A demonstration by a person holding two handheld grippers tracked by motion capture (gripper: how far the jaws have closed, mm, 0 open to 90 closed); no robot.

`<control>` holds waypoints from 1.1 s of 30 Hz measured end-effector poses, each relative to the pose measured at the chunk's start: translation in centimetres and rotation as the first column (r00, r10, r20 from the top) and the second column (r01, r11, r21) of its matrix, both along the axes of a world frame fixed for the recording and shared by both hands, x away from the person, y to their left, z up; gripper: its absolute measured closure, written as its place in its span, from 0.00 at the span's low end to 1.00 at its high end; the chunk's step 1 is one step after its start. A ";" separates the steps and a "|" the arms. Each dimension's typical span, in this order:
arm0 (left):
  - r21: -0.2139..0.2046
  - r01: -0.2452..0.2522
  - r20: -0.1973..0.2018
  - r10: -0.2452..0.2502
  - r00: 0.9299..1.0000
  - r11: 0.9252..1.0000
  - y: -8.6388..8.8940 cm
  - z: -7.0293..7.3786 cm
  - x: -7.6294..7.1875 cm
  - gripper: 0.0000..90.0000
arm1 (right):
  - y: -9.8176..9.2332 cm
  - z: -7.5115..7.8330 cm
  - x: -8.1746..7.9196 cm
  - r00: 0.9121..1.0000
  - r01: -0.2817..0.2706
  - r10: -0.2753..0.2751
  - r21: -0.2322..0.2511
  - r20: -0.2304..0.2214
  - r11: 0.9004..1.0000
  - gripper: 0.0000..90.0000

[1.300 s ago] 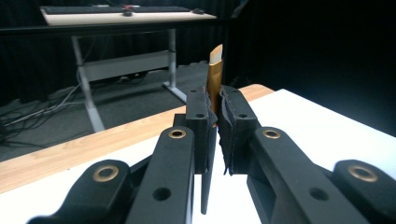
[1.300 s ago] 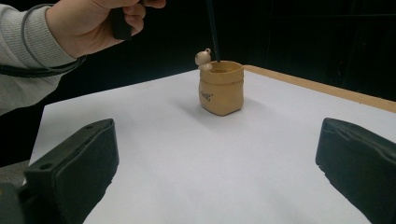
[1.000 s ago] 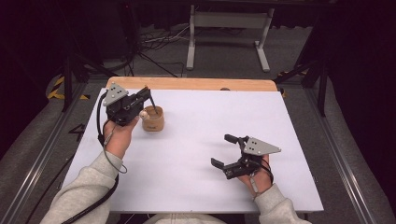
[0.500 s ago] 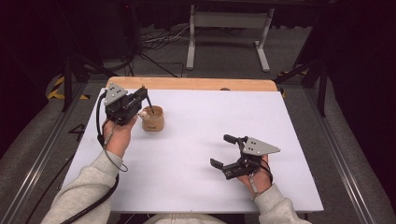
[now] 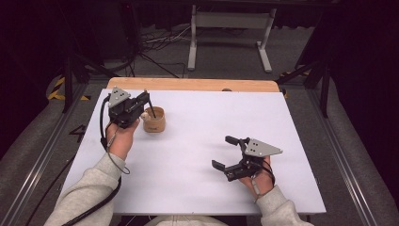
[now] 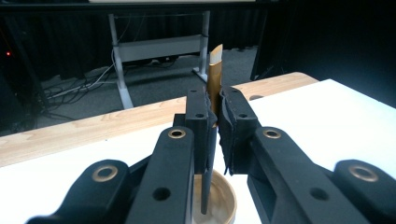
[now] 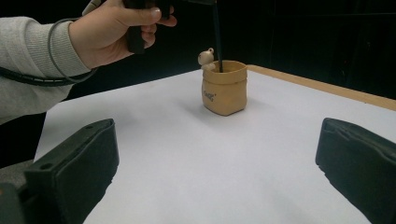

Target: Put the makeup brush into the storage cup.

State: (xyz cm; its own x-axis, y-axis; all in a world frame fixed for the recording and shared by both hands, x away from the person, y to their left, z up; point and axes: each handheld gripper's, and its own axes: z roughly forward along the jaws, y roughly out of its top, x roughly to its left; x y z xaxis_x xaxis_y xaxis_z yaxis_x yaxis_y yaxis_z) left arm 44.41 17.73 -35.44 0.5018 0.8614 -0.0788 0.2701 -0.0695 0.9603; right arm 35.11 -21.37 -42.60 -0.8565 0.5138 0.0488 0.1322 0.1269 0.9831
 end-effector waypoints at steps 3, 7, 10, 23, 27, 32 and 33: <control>-0.001 -0.001 -0.008 0.001 1.000 1.000 0.0 -0.3 0.1 0.92 | 0.0 0.0 0.0 1.000 -0.001 0.001 0.000 -0.002 1.000 0.00; 0.004 0.003 -0.018 -0.003 1.000 1.000 0.0 -0.6 0.3 0.92 | 0.0 0.0 0.0 1.000 -0.001 0.001 0.002 -0.002 1.000 0.00; 0.006 0.005 -0.020 -0.005 1.000 1.000 -0.1 -0.8 0.3 0.92 | 0.0 0.0 0.0 1.000 -0.002 0.002 0.003 -0.002 1.000 0.00; 0.008 0.035 -0.014 -0.035 0.999 0.999 -0.1 -1.1 0.2 0.85 | -0.1 0.1 0.0 1.000 0.001 -0.001 0.006 0.000 1.000 0.00; -0.009 0.062 0.024 -0.062 0.998 0.998 0.4 -0.7 -0.1 0.65 | -0.2 0.1 0.1 1.000 0.002 -0.002 0.008 -0.001 1.000 0.00; -0.051 0.117 0.056 -0.114 0.992 0.992 1.5 0.0 -0.6 0.39 | -0.4 0.1 0.2 1.000 0.010 -0.010 0.011 -0.003 1.000 0.00; -0.053 0.124 0.068 -0.120 0.990 0.991 1.7 0.1 -0.8 0.34 | -0.4 0.2 0.2 1.000 0.011 -0.011 0.010 -0.003 1.000 0.00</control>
